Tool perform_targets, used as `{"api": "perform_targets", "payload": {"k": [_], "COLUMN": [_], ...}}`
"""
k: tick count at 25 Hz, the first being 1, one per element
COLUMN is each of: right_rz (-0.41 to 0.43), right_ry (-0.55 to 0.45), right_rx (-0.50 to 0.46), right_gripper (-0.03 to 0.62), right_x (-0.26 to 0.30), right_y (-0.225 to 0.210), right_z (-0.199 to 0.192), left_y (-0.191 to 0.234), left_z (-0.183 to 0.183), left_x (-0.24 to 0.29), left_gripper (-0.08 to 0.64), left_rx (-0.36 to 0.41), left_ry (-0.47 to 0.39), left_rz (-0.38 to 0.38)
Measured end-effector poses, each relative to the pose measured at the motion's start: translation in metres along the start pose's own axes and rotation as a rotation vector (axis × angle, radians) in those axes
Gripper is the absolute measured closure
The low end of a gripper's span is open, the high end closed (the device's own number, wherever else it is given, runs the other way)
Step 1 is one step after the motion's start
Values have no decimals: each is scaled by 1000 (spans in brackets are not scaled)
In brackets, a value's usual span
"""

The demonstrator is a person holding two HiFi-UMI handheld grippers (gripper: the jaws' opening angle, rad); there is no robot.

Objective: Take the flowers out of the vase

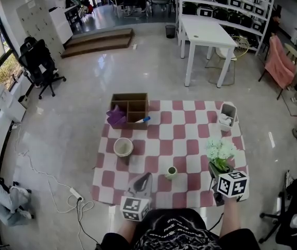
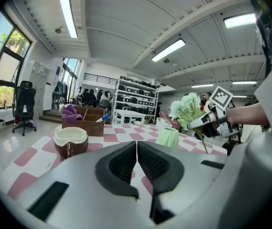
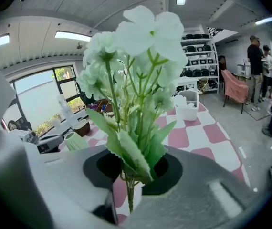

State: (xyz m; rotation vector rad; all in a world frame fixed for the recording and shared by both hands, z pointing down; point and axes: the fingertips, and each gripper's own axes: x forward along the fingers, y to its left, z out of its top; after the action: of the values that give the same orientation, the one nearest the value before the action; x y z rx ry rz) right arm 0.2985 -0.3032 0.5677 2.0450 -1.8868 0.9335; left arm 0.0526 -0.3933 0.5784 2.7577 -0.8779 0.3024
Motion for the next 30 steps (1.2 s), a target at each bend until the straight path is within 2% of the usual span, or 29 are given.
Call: {"api": "perform_targets", "payload": {"k": [8, 15, 20, 30], "right_rz": [-28, -53, -69, -88], "right_ry": [109, 178, 188, 189], "right_rx": [27, 12, -17, -10], "right_gripper": [508, 508, 508, 497], "right_x": [17, 31, 42, 47], "right_y": [-19, -29, -36, -45], "right_z": [-25, -48, -64, -82], "left_y": [-6, 6, 7, 4], "left_z": [5, -3, 1, -7], "left_x": [7, 2, 0, -2], "left_gripper": [545, 545, 545, 545], "left_rx": [4, -5, -4, -12], "left_ry": [5, 19, 14, 52], "left_rz": [-7, 39, 52, 54]}}
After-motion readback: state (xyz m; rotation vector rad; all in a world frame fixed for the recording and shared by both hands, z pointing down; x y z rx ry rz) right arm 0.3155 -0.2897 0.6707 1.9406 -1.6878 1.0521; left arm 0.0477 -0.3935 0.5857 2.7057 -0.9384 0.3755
